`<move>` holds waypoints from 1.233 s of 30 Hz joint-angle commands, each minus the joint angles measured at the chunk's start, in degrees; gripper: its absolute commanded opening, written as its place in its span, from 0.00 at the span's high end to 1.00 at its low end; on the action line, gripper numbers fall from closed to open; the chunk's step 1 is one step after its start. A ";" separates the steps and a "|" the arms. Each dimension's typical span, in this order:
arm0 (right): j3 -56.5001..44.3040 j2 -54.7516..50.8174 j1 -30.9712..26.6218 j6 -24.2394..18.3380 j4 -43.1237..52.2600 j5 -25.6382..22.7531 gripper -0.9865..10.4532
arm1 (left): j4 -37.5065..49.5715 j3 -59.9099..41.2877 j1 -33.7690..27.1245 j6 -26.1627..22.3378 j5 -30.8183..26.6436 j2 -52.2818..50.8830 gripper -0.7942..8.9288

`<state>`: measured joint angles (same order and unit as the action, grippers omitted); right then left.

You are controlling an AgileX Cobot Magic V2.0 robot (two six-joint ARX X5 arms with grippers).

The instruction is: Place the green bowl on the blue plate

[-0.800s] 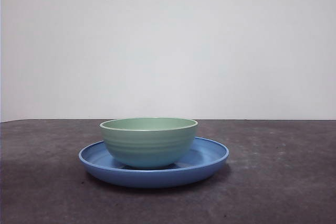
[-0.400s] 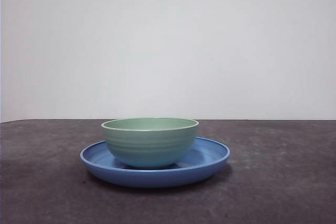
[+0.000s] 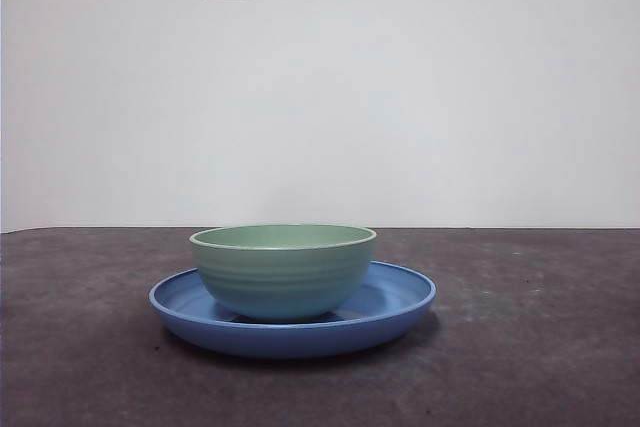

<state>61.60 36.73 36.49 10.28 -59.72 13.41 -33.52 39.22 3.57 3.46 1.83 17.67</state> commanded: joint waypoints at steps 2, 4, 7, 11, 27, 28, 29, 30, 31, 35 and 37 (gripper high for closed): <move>0.37 0.11 0.52 -0.26 0.57 0.04 0.88 | 6.99 -9.33 -0.46 -3.23 0.24 -3.63 0.90; 0.37 0.11 0.52 -0.26 0.57 0.04 0.88 | 9.55 -14.08 -0.48 -4.33 0.24 -5.44 0.90; 0.37 0.11 0.52 -0.26 0.59 0.04 0.88 | 13.49 -20.13 -0.61 -4.61 0.24 -7.78 0.90; 0.37 0.11 0.52 -0.26 0.57 0.04 0.88 | 18.84 -26.97 -0.61 -4.55 0.24 -10.95 0.90; 0.37 0.11 0.52 -0.26 0.57 0.04 0.88 | 22.40 -37.13 -0.55 -1.07 -9.07 -15.63 0.90; 0.37 0.11 0.52 -0.26 0.57 0.04 0.88 | 22.40 -37.38 -0.55 -1.05 -9.07 -16.22 0.90; 0.37 0.11 0.52 -0.26 0.57 0.04 0.88 | 22.40 -37.57 -0.57 -1.05 -9.07 -16.79 0.90; 0.37 0.11 0.52 -0.26 0.57 0.04 0.88 | 22.40 -37.92 -0.57 -1.05 -9.03 -17.53 0.90; 0.37 0.11 0.52 -0.26 0.59 0.04 0.88 | 22.67 -38.32 -0.57 -1.05 -8.90 -17.51 0.90; 0.37 0.11 0.52 -0.26 0.59 0.04 0.88 | 22.88 -38.49 -0.68 -2.62 -8.57 -17.51 0.90; 0.37 0.11 0.52 -0.26 0.59 0.02 0.88 | 22.95 -38.53 -0.72 -3.67 -7.72 -17.49 0.90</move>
<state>61.60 36.71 36.49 10.28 -59.72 13.41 -10.20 1.91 3.01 1.48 -6.50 0.25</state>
